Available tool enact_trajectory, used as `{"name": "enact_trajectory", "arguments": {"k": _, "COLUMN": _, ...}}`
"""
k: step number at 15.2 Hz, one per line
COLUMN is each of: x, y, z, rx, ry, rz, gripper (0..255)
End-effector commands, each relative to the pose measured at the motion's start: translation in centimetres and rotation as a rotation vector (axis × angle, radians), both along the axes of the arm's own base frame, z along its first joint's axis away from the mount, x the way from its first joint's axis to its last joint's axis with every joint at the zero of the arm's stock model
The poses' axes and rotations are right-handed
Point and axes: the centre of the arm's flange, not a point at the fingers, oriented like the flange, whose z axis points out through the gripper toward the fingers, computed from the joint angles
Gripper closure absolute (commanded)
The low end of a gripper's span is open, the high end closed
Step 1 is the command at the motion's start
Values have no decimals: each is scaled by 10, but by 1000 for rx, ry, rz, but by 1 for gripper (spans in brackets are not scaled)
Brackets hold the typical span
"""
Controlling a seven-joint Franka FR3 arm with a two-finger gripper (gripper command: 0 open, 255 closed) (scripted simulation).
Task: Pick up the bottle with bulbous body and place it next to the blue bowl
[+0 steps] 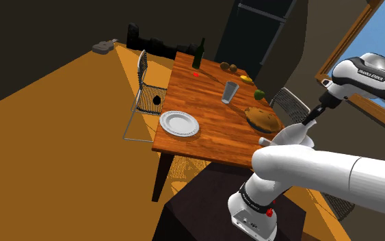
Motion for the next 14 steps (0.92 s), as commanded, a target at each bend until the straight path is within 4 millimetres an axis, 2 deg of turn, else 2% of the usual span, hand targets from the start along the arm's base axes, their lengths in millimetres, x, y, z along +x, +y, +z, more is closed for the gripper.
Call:
{"name": "enact_trajectory", "arguments": {"k": 1, "x": -1, "y": 0, "z": -10, "rx": -1, "ry": 0, "rz": 0, "gripper": 255}}
{"name": "enact_trajectory", "arguments": {"k": 13, "x": -1, "y": 0, "z": -76, "rx": -1, "ry": 0, "rz": 0, "gripper": 255}}
{"name": "enact_trajectory", "arguments": {"k": 14, "x": -1, "y": 0, "z": -76, "rx": -1, "ry": 0, "rz": 0, "gripper": 255}}
